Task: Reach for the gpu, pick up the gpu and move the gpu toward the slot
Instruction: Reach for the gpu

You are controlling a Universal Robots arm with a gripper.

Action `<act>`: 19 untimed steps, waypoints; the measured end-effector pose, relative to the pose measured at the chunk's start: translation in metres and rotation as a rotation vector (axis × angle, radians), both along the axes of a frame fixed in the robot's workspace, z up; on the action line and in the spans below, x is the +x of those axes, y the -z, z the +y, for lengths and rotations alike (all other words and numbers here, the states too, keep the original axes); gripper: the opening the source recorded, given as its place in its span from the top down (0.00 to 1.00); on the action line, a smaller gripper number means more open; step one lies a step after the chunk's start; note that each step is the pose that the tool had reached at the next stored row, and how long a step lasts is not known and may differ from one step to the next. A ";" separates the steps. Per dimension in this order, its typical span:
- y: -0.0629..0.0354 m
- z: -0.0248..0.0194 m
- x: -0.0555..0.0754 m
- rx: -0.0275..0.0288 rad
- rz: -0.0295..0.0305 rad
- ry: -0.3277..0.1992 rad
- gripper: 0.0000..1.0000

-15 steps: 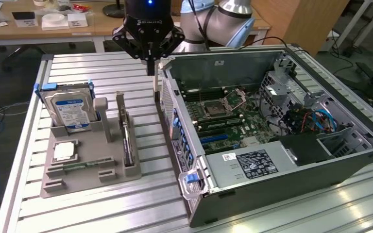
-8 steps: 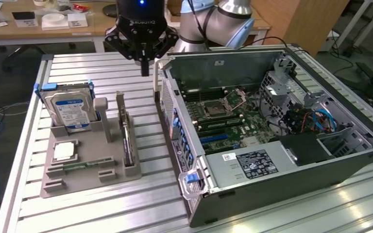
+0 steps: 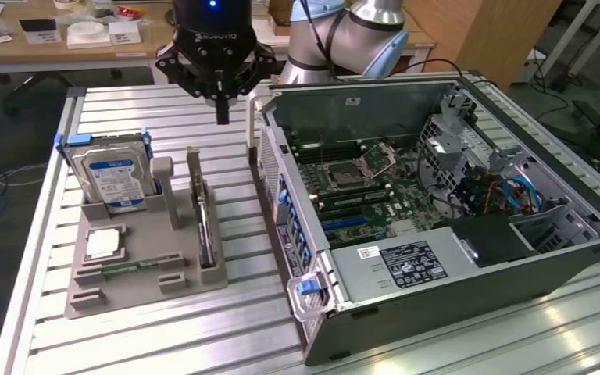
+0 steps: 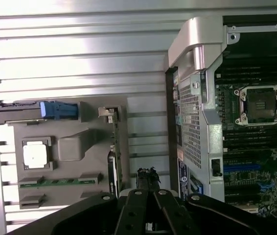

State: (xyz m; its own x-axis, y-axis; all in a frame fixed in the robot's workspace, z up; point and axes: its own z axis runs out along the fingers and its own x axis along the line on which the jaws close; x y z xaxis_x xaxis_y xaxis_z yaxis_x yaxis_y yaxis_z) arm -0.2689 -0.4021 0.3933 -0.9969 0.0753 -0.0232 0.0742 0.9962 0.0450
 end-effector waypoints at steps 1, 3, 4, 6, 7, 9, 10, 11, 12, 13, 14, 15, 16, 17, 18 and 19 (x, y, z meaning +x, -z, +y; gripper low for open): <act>0.0001 -0.0001 -0.002 0.0001 -0.0001 0.000 0.89; 0.0001 -0.0005 -0.006 0.0001 -0.0001 0.000 0.89; 0.0000 -0.0008 -0.008 0.0000 0.0000 0.000 0.89; 0.0000 -0.0013 -0.012 0.0001 -0.0001 0.000 0.89; 0.0001 -0.0018 -0.014 0.0001 -0.0001 0.000 0.89; 0.0000 -0.0027 -0.019 0.0000 0.0000 -0.001 0.89; 0.0000 -0.0031 -0.021 0.0000 0.0000 -0.002 0.89; 0.0000 -0.0036 -0.023 0.0000 -0.0001 -0.004 0.89; 0.0000 -0.0042 -0.026 0.0000 -0.0001 -0.005 0.89; 0.0001 -0.0047 -0.028 0.0001 -0.0001 -0.007 0.89; 0.0001 -0.0052 -0.031 0.0000 -0.0001 -0.008 0.89; 0.0000 -0.0055 -0.033 0.0000 0.0000 -0.009 0.89; 0.0000 -0.0059 -0.035 0.0000 0.0000 -0.009 0.89; 0.0001 -0.0062 -0.037 0.0001 -0.0001 -0.010 0.89; 0.0001 -0.0065 -0.040 0.0001 -0.0001 -0.010 0.89; 0.0000 -0.0069 -0.042 0.0001 0.0000 -0.011 0.89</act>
State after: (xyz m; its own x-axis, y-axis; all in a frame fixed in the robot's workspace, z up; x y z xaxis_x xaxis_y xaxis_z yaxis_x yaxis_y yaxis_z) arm -0.3107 -0.4090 0.3933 -0.9976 0.0647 -0.0233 0.0636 0.9970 0.0451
